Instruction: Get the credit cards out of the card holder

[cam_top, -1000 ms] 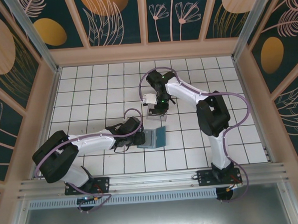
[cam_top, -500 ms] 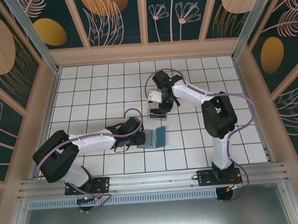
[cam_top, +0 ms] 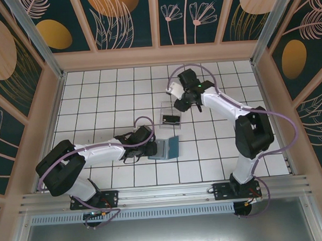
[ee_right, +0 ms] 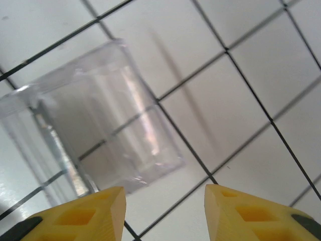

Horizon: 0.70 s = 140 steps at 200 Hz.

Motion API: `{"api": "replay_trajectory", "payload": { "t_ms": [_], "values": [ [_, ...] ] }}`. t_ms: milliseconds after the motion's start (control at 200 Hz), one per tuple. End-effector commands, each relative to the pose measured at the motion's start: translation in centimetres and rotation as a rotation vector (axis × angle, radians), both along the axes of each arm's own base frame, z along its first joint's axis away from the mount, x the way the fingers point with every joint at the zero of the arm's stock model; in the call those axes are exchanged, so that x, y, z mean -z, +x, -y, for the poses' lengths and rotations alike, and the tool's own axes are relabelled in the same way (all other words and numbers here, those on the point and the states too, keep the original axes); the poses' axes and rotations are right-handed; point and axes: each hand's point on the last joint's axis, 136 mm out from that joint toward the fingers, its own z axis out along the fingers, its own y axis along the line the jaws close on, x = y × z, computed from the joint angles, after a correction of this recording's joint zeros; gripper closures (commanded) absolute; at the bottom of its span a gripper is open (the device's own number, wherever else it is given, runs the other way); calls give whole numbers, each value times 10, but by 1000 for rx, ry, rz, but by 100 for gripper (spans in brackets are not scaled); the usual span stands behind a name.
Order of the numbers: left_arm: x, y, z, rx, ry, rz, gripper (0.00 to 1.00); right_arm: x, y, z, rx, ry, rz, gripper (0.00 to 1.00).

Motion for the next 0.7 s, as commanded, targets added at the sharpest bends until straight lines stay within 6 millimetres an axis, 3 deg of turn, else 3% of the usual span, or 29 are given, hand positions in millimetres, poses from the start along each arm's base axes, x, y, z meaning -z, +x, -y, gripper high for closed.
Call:
{"api": "replay_trajectory", "payload": {
  "t_ms": [0,95,160,325,696],
  "values": [
    [17,-10,-14,7,77,-65,50,-3,19,28,223,107,37,54],
    [10,-8,-12,6,62,-52,50,14,24,52,313,77,43,54],
    [5,-7,-10,5,47,-45,50,28,23,56,316,65,17,54],
    [-7,-4,-6,-7,14,-24,50,52,22,46,291,87,-39,54],
    [-15,-5,-15,-46,11,-4,50,57,33,19,231,162,-66,54]
  ]
}}
